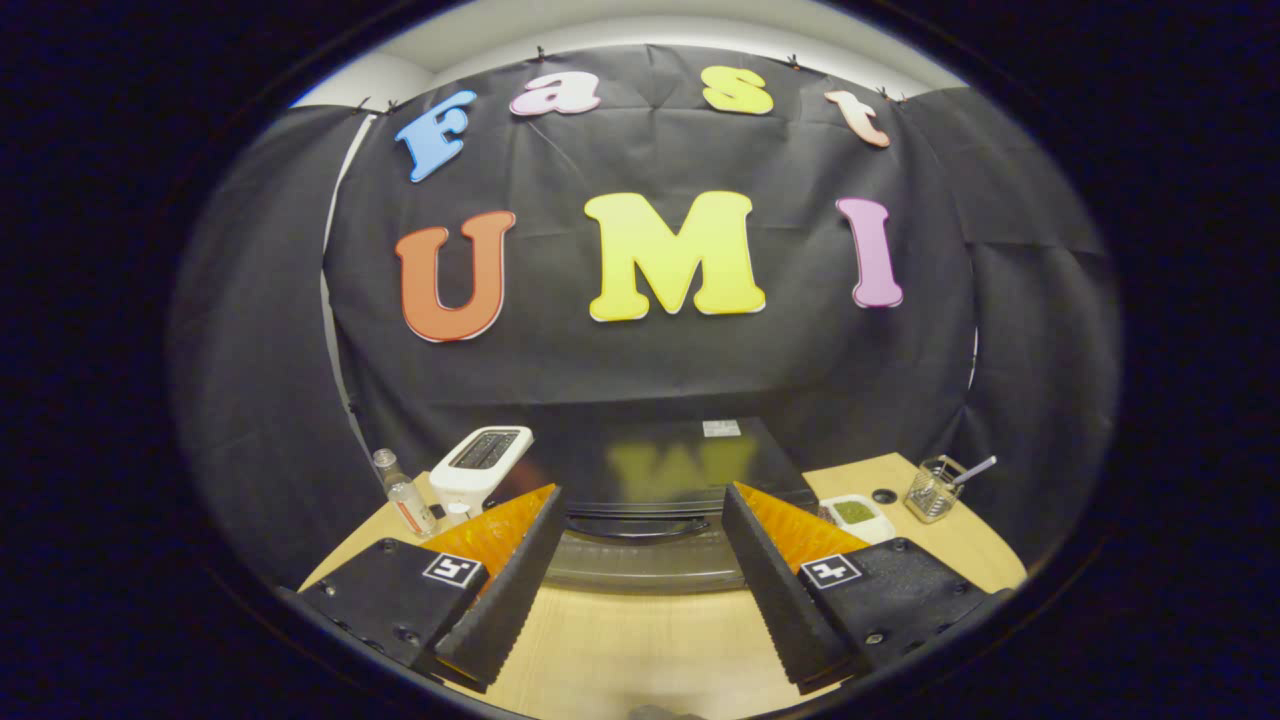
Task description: Open the toaster oven, put the food inside, and close the toaster oven door.
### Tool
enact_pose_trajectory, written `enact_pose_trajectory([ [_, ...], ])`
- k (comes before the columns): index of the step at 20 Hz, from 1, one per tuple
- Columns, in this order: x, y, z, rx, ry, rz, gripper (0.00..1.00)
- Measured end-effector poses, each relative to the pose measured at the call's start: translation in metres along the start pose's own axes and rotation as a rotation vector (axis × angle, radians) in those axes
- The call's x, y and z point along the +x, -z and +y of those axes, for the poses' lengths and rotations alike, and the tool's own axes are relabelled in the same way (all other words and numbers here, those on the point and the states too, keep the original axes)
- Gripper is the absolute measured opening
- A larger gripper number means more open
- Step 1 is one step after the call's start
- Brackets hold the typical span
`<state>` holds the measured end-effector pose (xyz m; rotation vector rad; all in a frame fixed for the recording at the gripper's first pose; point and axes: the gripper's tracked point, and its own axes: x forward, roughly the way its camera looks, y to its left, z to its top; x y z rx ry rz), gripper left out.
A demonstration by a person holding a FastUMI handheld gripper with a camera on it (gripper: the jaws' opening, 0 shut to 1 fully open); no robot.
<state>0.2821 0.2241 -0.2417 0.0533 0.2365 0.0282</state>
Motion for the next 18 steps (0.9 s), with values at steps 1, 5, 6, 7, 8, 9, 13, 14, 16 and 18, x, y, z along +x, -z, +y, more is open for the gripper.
enact_pose_trajectory([
  [1, 0.016, 0.007, 0.0, -0.004, 0.01, 0.015, 1.0],
  [5, 0.063, 0.028, 0.006, -0.031, 0.018, 0.055, 1.0],
  [6, 0.069, 0.031, 0.006, -0.04, 0.029, 0.061, 1.0],
  [7, 0.074, 0.034, 0.007, -0.047, 0.037, 0.062, 1.0],
  [8, 0.078, 0.037, 0.008, -0.042, 0.038, 0.067, 1.0],
  [9, 0.082, 0.045, 0.01, -0.04, 0.038, 0.087, 1.0],
  [13, 0.082, 0.045, 0.01, -0.057, 0.046, 0.089, 1.0],
  [14, 0.082, 0.045, 0.01, -0.055, 0.046, 0.083, 1.0],
  [16, 0.077, 0.045, 0.01, -0.055, 0.045, 0.092, 1.0],
  [18, 0.074, 0.046, 0.009, -0.054, 0.046, 0.094, 1.0],
])
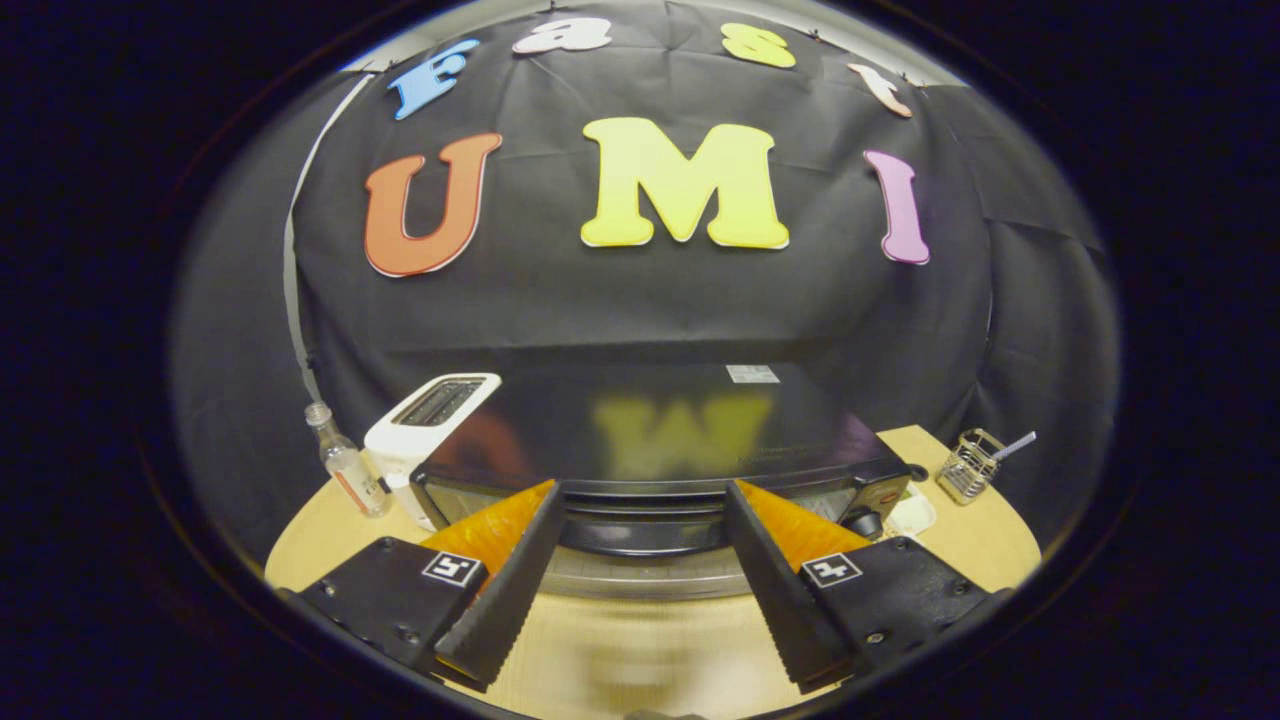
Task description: Open the toaster oven, put the food inside, and close the toaster oven door.
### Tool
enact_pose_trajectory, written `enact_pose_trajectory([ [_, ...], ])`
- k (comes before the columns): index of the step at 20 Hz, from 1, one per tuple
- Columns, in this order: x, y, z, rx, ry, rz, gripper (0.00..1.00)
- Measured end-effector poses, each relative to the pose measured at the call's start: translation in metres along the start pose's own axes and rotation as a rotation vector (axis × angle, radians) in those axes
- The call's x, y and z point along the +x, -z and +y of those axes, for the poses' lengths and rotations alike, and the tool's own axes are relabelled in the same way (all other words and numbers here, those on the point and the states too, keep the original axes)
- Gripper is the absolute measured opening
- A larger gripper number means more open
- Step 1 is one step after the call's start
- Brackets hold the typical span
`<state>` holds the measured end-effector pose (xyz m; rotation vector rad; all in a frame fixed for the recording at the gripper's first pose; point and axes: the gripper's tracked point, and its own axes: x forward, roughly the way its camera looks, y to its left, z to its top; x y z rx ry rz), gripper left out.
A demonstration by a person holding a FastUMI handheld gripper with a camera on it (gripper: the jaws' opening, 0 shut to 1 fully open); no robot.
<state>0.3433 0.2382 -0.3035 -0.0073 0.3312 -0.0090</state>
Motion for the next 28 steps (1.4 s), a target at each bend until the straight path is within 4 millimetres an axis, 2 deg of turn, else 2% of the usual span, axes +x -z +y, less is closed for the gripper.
enact_pose_trajectory([
  [3, -0.024, 0.016, 0.001, 0.001, 0.0, 0.006, 1.0],
  [7, -0.047, 0.037, 0.0, 0.004, -0.002, 0.026, 1.0],
  [13, -0.082, 0.098, -0.003, 0.011, 0.0, 0.126, 1.0],
  [17, -0.09, 0.121, -0.004, 0.001, 0.011, 0.142, 1.0],
  [24, -0.097, 0.145, -0.004, 0.012, 0.025, 0.187, 1.0],
  [28, -0.095, 0.17, -0.005, 0.021, 0.025, 0.25, 1.0],
])
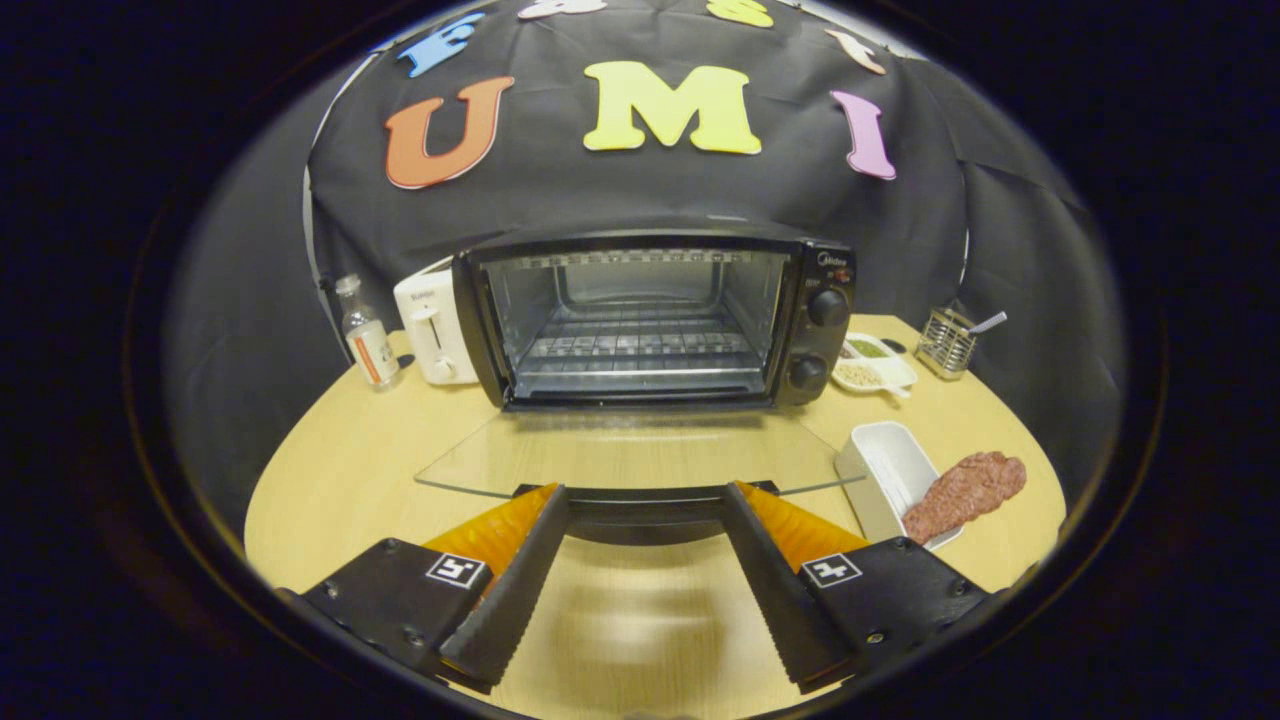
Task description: Open the toaster oven, put the food inside, and close the toaster oven door.
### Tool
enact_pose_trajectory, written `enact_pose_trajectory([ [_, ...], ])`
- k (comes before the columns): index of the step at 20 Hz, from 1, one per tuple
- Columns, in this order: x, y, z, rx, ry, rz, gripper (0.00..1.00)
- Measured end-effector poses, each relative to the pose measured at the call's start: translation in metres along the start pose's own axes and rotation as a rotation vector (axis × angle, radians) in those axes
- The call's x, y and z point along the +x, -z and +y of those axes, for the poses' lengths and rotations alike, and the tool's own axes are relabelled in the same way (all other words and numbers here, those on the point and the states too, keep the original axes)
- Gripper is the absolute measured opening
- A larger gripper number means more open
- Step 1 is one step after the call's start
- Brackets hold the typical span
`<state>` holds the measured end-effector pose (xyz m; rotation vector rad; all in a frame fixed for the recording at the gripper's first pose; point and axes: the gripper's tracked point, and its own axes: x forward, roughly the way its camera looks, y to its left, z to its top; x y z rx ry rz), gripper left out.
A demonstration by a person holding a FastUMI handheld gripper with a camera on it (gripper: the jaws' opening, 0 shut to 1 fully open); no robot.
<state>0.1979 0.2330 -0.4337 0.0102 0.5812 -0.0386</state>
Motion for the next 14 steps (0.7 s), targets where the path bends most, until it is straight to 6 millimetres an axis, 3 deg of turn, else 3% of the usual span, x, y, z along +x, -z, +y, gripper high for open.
enact_pose_trajectory([
  [5, 0.01, 0.035, 0.0, 0.043, -0.007, 0.103, 1.0],
  [14, 0.013, 0.044, 0.001, 0.012, -0.014, 0.134, 1.0],
])
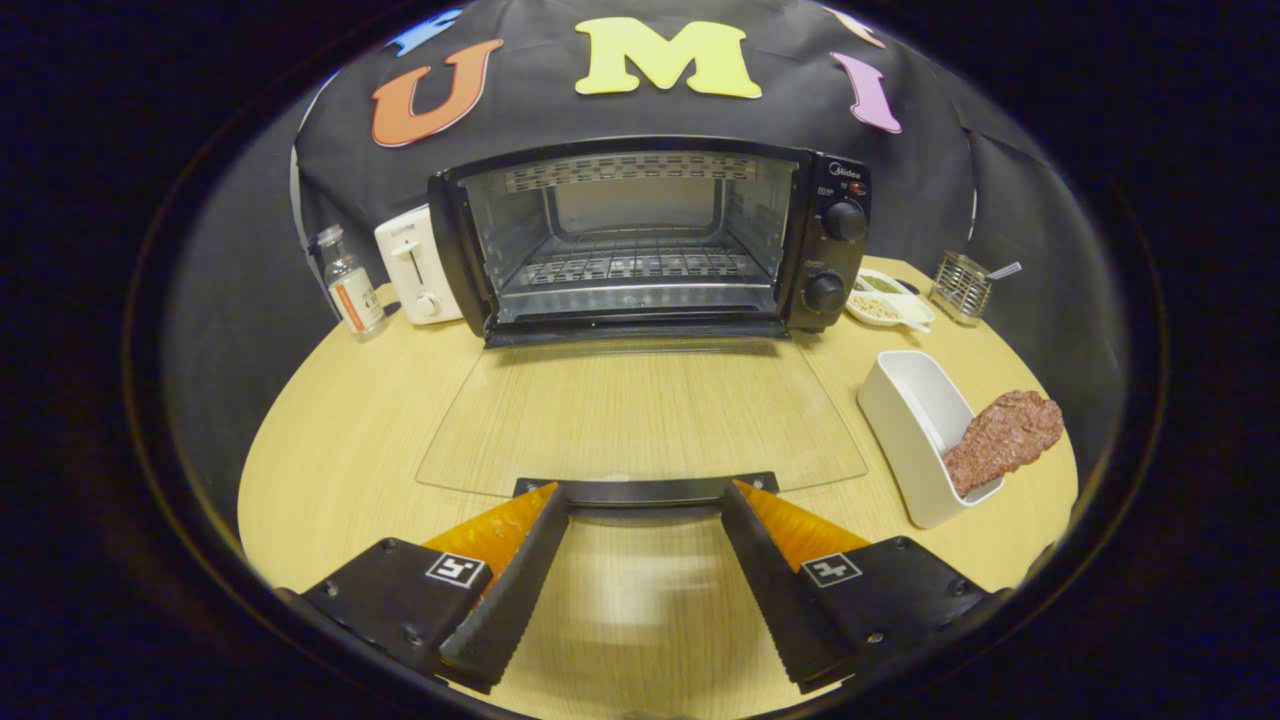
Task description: Open the toaster oven, put the food inside, and close the toaster oven door.
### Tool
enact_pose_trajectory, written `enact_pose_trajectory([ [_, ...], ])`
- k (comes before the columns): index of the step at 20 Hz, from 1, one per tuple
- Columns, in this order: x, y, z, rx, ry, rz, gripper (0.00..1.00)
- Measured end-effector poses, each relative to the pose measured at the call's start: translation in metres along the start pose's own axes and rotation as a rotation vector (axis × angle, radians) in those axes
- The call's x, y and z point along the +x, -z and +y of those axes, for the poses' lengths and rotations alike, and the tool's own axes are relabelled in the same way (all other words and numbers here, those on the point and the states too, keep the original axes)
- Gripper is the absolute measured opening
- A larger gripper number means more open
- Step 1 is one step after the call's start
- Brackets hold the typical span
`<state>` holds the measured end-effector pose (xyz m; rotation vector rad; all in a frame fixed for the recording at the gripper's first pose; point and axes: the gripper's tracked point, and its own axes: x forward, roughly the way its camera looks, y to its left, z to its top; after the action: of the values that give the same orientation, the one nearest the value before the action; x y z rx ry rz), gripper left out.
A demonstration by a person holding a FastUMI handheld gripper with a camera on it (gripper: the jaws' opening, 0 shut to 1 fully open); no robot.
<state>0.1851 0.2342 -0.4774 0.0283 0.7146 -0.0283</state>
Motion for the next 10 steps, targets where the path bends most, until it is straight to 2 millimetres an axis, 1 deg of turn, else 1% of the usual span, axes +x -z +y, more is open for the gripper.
enact_pose_trajectory([
  [3, -0.01, -0.007, 0.001, -0.023, -0.08, -0.009, 1.0],
  [4, -0.017, -0.01, -0.001, -0.031, -0.11, -0.013, 1.0],
  [5, -0.022, -0.015, -0.008, -0.049, -0.122, -0.018, 1.0],
  [8, -0.036, -0.04, -0.044, -0.116, -0.127, -0.075, 1.0],
  [10, -0.041, -0.067, -0.078, -0.129, -0.115, -0.115, 1.0],
])
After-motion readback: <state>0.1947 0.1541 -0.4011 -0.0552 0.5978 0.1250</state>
